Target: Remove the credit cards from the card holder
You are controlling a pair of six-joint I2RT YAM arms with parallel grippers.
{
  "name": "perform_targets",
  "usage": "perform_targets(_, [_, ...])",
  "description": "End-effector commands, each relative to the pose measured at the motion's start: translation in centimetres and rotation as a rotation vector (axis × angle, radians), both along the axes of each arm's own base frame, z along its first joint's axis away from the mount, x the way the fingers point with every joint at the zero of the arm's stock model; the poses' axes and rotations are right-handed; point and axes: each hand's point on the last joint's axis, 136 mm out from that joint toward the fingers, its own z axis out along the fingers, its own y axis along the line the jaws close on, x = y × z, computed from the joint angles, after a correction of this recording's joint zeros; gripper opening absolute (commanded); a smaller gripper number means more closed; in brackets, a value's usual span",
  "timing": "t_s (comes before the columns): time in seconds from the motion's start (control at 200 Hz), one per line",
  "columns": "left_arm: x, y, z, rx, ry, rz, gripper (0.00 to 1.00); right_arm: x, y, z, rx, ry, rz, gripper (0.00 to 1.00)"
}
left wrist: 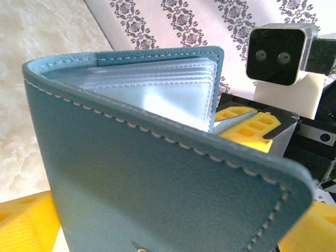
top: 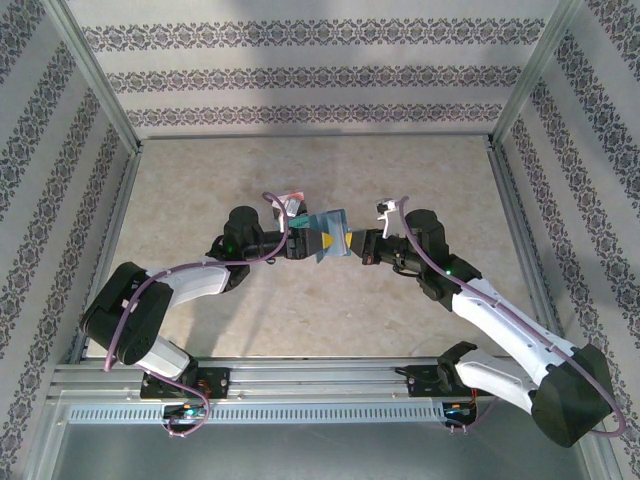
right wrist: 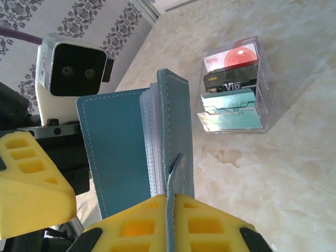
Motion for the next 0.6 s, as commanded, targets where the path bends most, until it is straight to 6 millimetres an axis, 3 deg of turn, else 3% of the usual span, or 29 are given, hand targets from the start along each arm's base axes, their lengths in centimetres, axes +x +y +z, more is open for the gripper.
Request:
perform_targets(0.0, [0.2, -0.5, 0.8, -0.008, -0.054, -0.002, 1.0, 0.3, 0.3, 2.0, -0.002, -0.064, -0.008, 0.0])
perform_targets(0.39, [0.4, -1.8, 0.7, -0.012, -0.052, -0.022, 0.97, -0.1, 0.9, 1.8, -0.071, -0.054, -0.016, 0.0])
perform_targets(0.515, [0.3, -1.8, 0.6, -0.013, -0.044, -0.021, 0.8, 0.2, 0.5, 1.5, -0.084, -0.05, -0.041, 0.0])
perform_targets(0.595, [0.2, -1.7, 0.6, -0.014, -0.042, -0.021, 0.76, 0.6, 0.1, 1.3, -0.096, -0.046, -0.072, 0.0])
